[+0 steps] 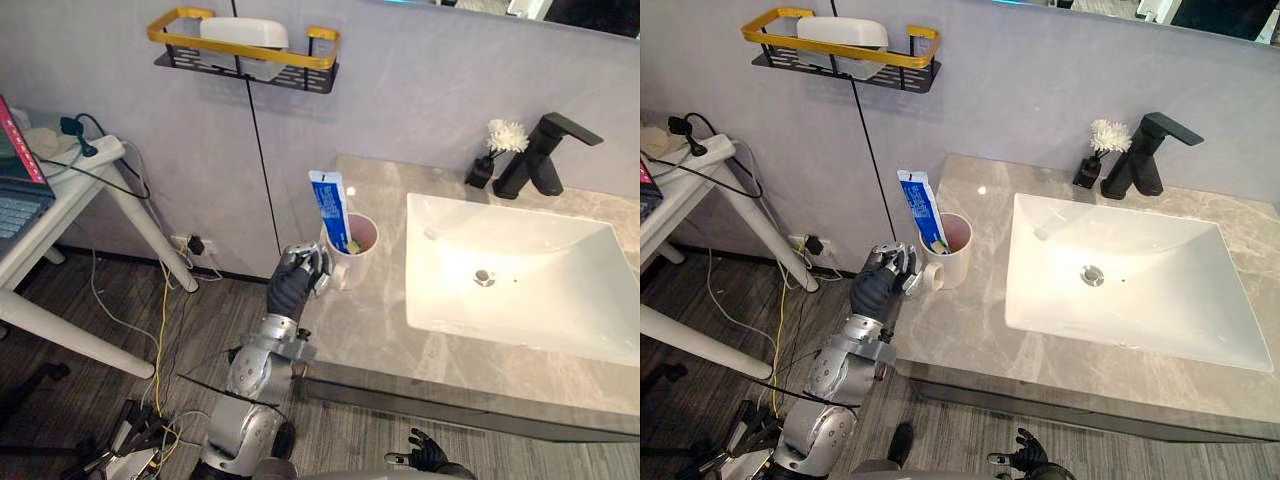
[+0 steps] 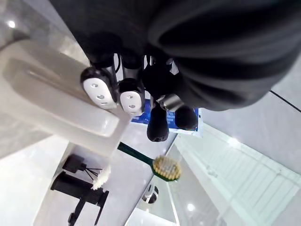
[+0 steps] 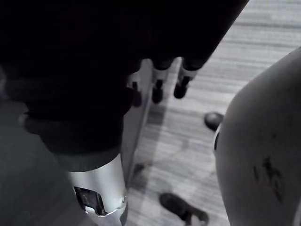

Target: Organize washtable

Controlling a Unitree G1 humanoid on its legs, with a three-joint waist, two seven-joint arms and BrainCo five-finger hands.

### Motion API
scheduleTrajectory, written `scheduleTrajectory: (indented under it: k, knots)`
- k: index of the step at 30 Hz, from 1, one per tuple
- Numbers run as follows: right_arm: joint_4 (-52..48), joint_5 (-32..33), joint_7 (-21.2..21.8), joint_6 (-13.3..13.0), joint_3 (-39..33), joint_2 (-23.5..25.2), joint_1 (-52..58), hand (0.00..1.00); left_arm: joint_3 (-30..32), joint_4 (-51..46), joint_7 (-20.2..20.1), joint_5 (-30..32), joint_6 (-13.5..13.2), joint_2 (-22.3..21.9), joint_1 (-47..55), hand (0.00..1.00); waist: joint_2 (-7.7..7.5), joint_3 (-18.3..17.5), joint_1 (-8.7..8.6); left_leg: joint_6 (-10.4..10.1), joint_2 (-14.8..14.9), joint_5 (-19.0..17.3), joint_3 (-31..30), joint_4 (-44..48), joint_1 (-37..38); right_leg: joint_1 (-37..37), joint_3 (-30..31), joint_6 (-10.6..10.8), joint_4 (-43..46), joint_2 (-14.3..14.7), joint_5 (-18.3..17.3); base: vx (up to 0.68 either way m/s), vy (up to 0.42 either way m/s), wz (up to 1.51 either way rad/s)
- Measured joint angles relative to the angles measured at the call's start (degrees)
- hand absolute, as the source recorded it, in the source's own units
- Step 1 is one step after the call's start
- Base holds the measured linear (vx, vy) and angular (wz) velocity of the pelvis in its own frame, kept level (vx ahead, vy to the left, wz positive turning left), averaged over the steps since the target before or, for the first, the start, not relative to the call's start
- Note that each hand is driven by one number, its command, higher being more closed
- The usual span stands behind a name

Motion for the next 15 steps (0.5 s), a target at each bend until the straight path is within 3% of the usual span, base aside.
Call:
scheduleTrajectory:
  k: [15]
  knots:
    - [2.19, 0.03, 0.07, -0.73, 1.27, -1.45, -0.29, 0.00, -4.28, -1.74, -3.37, -2.08, 0.54, 2.41, 3.20, 1.00, 1.27, -0.75, 0.02, 0.00, 0.01, 0.00, -0.38, 0.00, 0.03, -0.06, 0.02, -0.02, 0.20, 0.03, -0.05, 0.00, 0.000, 0.00]
